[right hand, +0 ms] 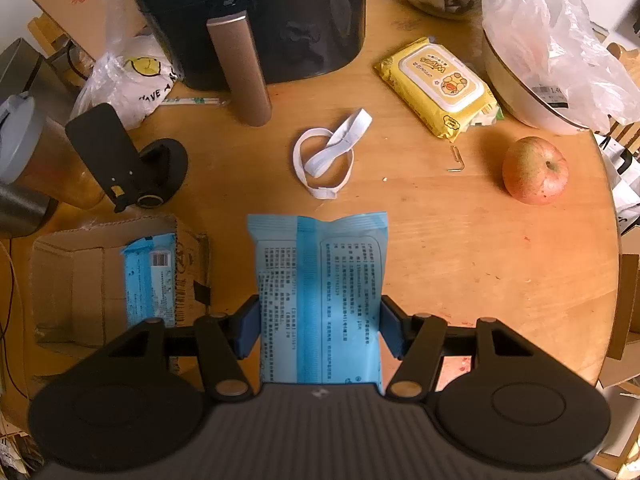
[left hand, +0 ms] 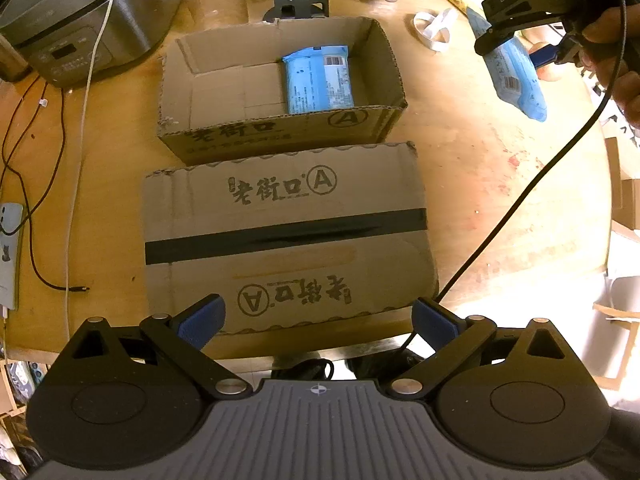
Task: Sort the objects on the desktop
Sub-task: 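Carry the smaller blue packet toward the open cardboard box with the right gripper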
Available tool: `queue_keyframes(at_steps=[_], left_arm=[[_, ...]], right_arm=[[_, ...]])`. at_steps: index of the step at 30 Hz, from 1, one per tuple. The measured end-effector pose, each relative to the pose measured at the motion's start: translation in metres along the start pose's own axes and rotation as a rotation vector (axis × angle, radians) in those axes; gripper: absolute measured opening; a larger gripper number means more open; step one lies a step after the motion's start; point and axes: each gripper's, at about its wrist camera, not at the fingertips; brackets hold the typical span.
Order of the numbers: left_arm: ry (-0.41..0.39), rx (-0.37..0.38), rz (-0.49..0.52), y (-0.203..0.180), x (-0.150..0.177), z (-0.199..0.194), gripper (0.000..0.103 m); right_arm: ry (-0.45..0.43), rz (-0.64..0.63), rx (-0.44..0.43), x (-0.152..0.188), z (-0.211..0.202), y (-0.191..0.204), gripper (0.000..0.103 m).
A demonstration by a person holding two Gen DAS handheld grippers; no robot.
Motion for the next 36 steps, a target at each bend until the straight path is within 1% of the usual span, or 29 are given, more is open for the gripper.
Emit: queue_keyframes(at_steps=[36], left_arm=[[0.007, 0.004, -0.039, 0.036, 0.006, 0.005, 0.102]], right_arm=[[0.010, -0.034, -0.008, -0.004, 0.020, 0.044, 0.059]])
Point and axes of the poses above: each gripper's, at about its wrist camera, not at the fingertips, and z roughly the way its jaws point, y to its left, x to its underside, and after that the axes turned 14 degrees about -x, right-handed
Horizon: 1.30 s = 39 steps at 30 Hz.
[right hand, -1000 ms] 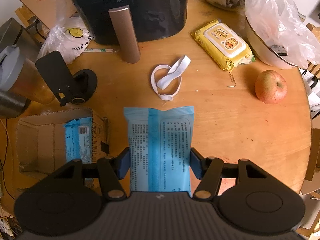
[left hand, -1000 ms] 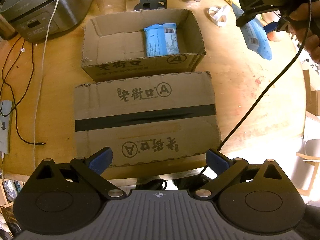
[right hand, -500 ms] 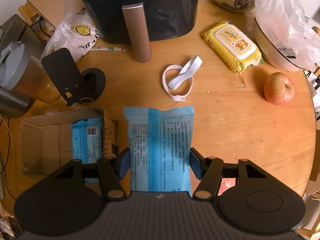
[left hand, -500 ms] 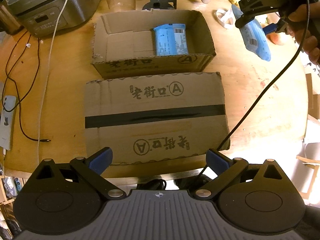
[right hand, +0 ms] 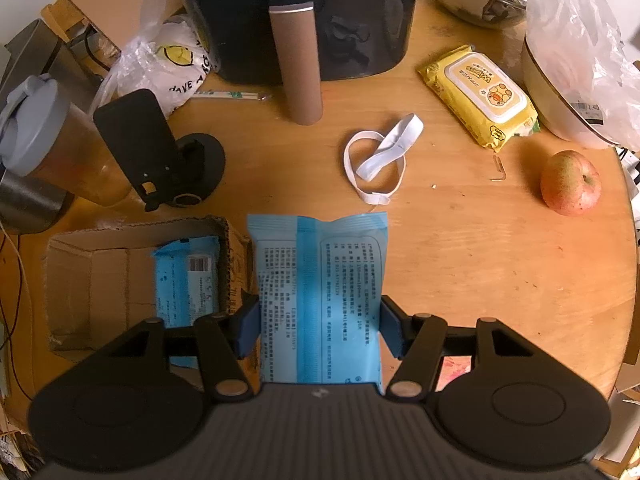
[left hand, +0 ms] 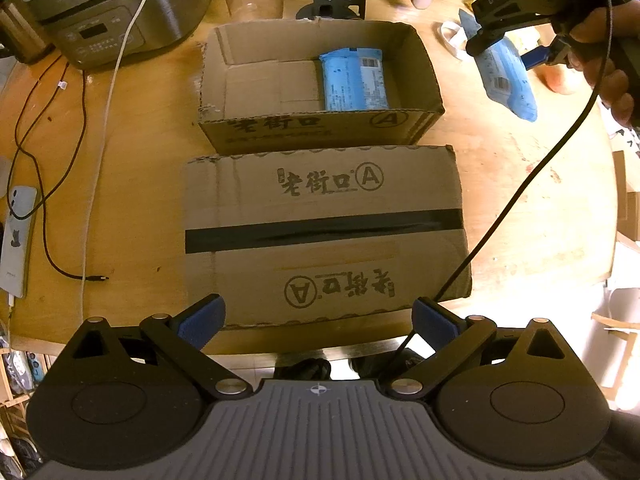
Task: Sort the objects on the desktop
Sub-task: 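Carry the smaller blue packet toward the open cardboard box with the right gripper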
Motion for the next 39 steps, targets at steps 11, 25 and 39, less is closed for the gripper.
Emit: queue_keyframes(at_steps=[11, 25, 39], left_arm=[[0.000, 0.004, -0.006, 0.010, 0.000, 0.002, 0.102], [0.000, 0.004, -0.018, 0.025, -0.001, 0.004, 0.102], [0.002, 0.002, -0.033, 0.038, 0.001, 0.007, 0.102]], right_arm=[[0.004, -0.010, 0.004, -0.002, 0.005, 0.012, 0.059], [0.011, -0.023, -0.001, -0.004, 0.012, 0.028, 0.059], [0.019, -0.043, -0.014, -0.004, 0.020, 0.048, 0.059]])
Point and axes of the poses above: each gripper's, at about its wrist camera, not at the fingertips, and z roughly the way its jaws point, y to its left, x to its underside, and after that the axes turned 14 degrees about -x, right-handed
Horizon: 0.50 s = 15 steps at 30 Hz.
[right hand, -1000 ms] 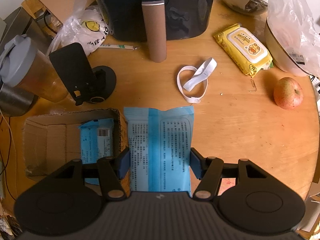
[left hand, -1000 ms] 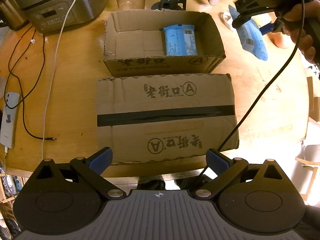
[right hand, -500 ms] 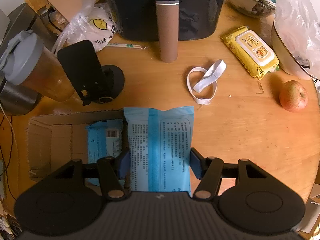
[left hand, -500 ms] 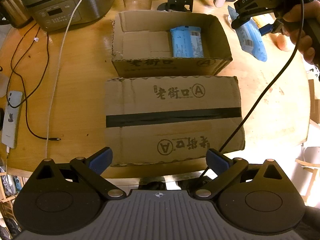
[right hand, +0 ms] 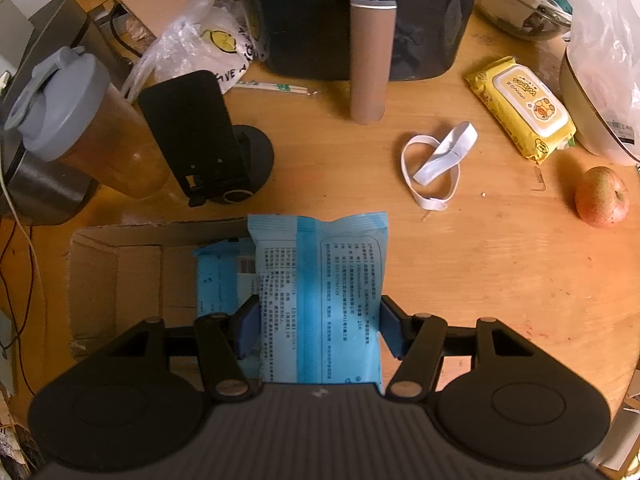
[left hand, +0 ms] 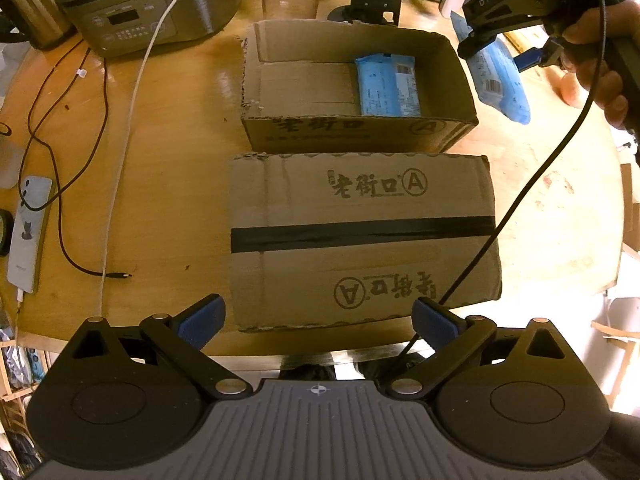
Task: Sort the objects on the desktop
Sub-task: 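Carry the smaller blue packet toward the open cardboard box with the right gripper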
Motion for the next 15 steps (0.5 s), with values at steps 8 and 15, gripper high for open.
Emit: queue_keyframes(at_steps=[8, 15], left_arm=[[0.000, -0.001, -0.011, 0.009, 0.002, 0.001, 0.102], [0.000, -0.002, -0.020, 0.016, 0.004, 0.001, 0.102]], right_arm=[[0.001, -0.012, -0.009, 0.001, 0.003, 0.011, 0.059], [0.003, -0.023, -0.011, 0.002, 0.006, 0.020, 0.059]])
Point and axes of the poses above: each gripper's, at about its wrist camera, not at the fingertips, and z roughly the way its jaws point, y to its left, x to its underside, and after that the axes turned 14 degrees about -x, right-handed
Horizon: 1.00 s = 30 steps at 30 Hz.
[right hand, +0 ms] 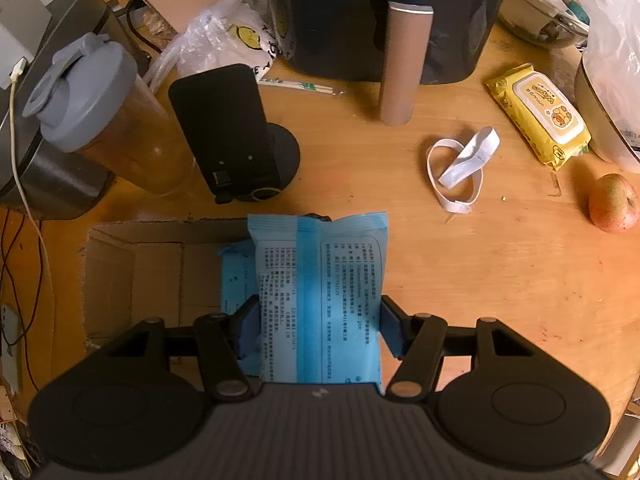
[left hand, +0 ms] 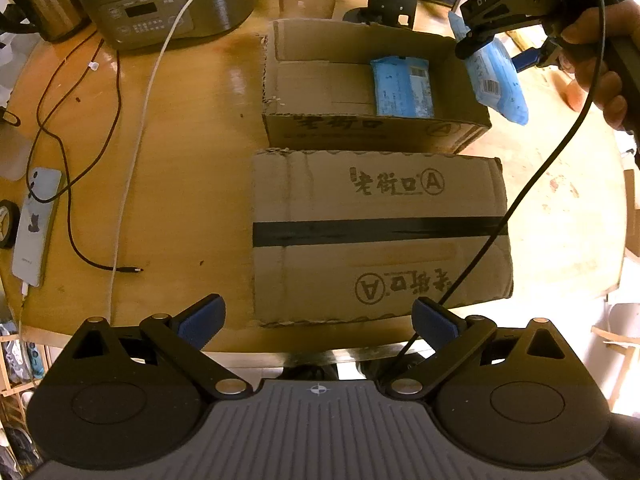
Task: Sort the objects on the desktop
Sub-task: 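Carry the smaller blue packet toward the open cardboard box with the right gripper, then lower the smaller blue packet into the cardboard box with the right gripper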
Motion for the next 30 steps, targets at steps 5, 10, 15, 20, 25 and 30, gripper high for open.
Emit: queue_keyframes(at_steps=[5, 10, 15, 20, 25, 30], left_arm=[[-0.001, 0.000, -0.005, 0.005, 0.001, 0.000, 0.102], [-0.004, -0.001, -0.006, 0.010, 0.002, 0.000, 0.102], [-0.005, -0.001, -0.009, 0.015, 0.002, 0.001, 0.102], [-0.005, -0.002, -0.012, 0.020, 0.002, 0.002, 0.102], [-0.005, -0.002, -0.017, 0.025, 0.003, 0.002, 0.102], [-0.005, -0.002, -0.018, 0.029, 0.003, 0.003, 0.102]], right_arm=[[-0.001, -0.005, -0.001, 0.000, 0.002, 0.006, 0.059], [-0.001, -0.008, -0.002, 0.000, 0.003, 0.011, 0.059], [0.000, -0.010, -0.004, 0.000, 0.006, 0.017, 0.059], [-0.001, -0.013, -0.005, 0.000, 0.008, 0.022, 0.059], [-0.001, -0.018, -0.008, 0.000, 0.010, 0.029, 0.059], [-0.001, -0.021, -0.011, -0.001, 0.012, 0.034, 0.059]])
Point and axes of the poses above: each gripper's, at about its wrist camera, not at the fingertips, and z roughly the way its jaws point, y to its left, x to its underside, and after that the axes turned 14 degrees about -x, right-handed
